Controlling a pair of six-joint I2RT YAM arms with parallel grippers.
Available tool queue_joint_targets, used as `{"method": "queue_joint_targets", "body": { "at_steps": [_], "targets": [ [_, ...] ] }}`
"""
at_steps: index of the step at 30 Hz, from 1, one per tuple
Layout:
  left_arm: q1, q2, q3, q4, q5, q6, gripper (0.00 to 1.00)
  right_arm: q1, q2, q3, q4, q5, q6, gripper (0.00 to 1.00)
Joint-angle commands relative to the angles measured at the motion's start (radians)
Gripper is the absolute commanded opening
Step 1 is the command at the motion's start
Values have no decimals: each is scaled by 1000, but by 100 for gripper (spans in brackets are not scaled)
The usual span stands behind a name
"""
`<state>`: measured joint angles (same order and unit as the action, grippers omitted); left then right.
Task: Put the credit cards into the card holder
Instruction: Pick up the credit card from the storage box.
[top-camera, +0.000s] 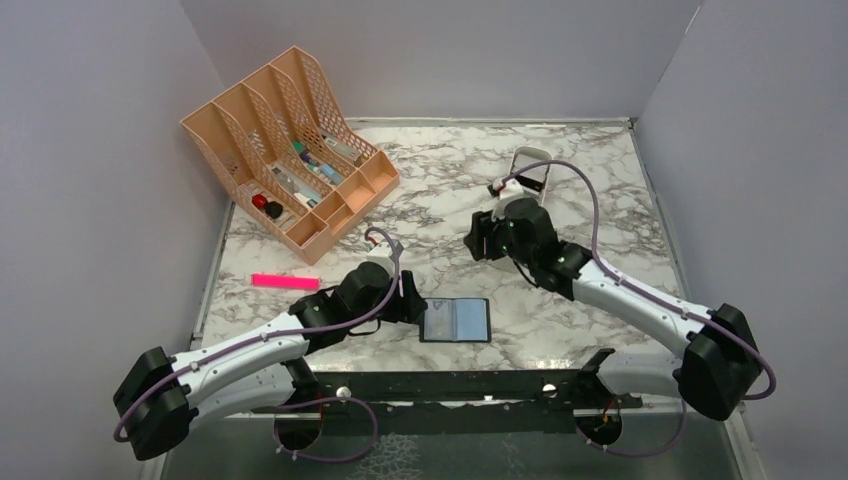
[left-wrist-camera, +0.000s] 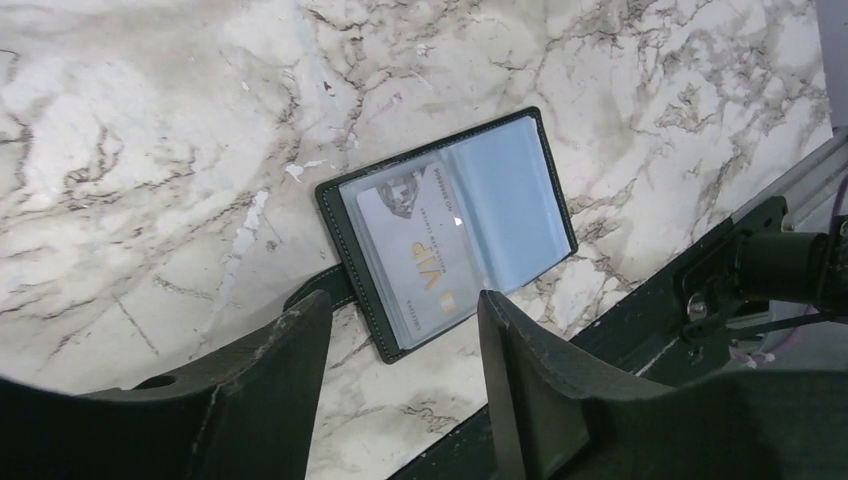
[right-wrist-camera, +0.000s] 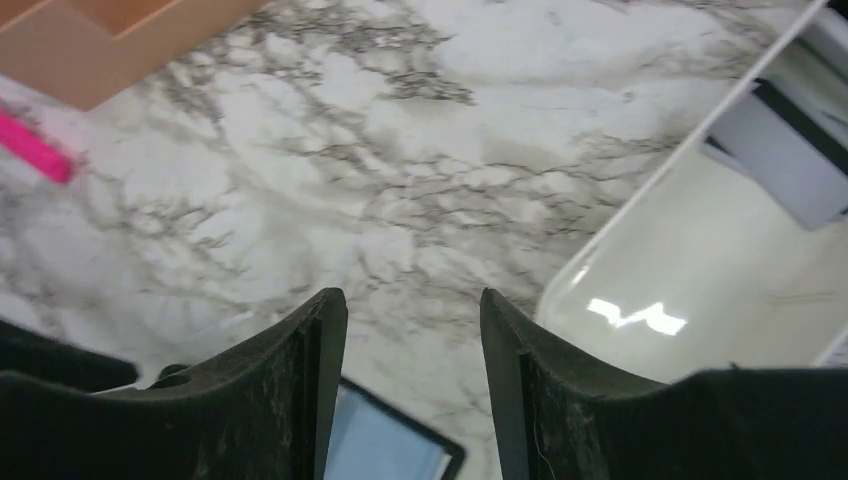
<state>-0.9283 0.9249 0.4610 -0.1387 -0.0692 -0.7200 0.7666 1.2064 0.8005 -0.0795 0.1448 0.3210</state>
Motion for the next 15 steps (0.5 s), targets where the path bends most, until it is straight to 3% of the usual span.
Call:
{"method": "queue_joint_targets", "body": {
  "at_steps": [1,5,7,10,15],
  "targets": [
    [6,-49,43,-98,-64,93,62,-124,75,63,-51,-38,-213,56],
    [6,-82,44,-114,-53,105,69,-195,150,125,-37,114,-345,55],
    [6,-91,48,-124,-49,122,97,-256,187,154,-27,143,-422,53],
    [4,-97,51,-140,-54,130,99,-343,240,205,-28,76,-539,52],
    [5,-78,133,-181,28,163,99,-368,326,242,29,57,-797,55]
  ]
}}
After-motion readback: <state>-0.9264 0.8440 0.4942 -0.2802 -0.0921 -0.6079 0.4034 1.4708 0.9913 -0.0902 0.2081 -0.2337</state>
